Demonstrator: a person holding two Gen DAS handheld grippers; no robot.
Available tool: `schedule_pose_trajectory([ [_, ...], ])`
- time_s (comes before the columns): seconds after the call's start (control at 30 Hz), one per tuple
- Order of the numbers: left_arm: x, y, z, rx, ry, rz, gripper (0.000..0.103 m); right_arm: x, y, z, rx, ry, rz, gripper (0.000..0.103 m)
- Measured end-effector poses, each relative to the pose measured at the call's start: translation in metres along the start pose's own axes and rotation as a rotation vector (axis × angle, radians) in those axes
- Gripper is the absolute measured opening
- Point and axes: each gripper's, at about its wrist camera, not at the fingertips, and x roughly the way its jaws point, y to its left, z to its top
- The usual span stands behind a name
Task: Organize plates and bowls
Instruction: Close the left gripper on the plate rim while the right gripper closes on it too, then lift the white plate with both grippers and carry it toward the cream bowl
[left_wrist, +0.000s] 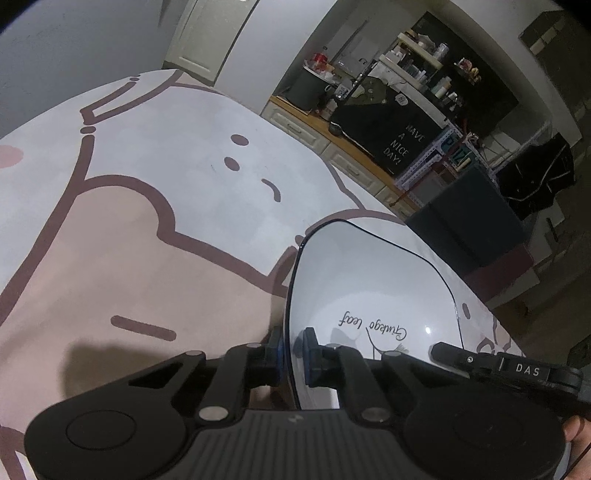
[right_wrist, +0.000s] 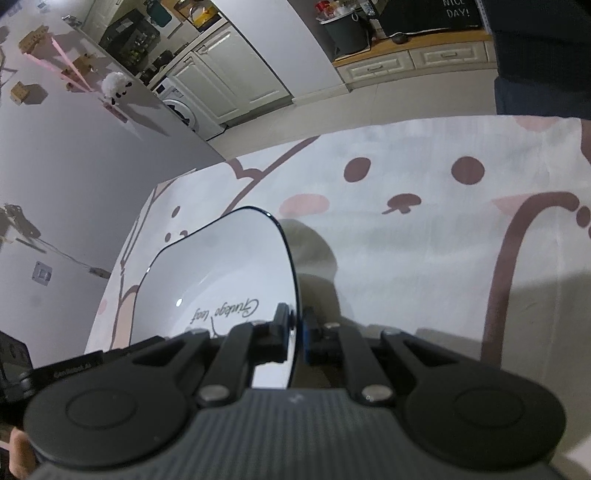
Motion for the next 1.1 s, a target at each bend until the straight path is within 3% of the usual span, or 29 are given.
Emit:
schedule_pose_trajectory([
  [0.27,-0.008,-0.007,0.001,0.013,-0.026,0.024,0.011,-0.005,0.022,-0.004,-0.102,-0.033,-0.094,0.011],
  [0.6,-0.052,-0.041,0.008,0.046,-0.111,-0.003,0.011,-0.054,0.043,0.001,-0.173,-0.102,-0.077,0.011],
  [0.83,-0.098,-0.104,-0.009,0.122,-0.152,-0.054,0.011,-0.13,0.044,-0.006,-0.172,-0.175,-0.067,0.011],
  [1.1,-0.122,-0.189,-0.066,0.247,-0.101,-0.169,0.011,-0.251,0.013,-0.041,-0.129,-0.269,-0.142,0.011],
])
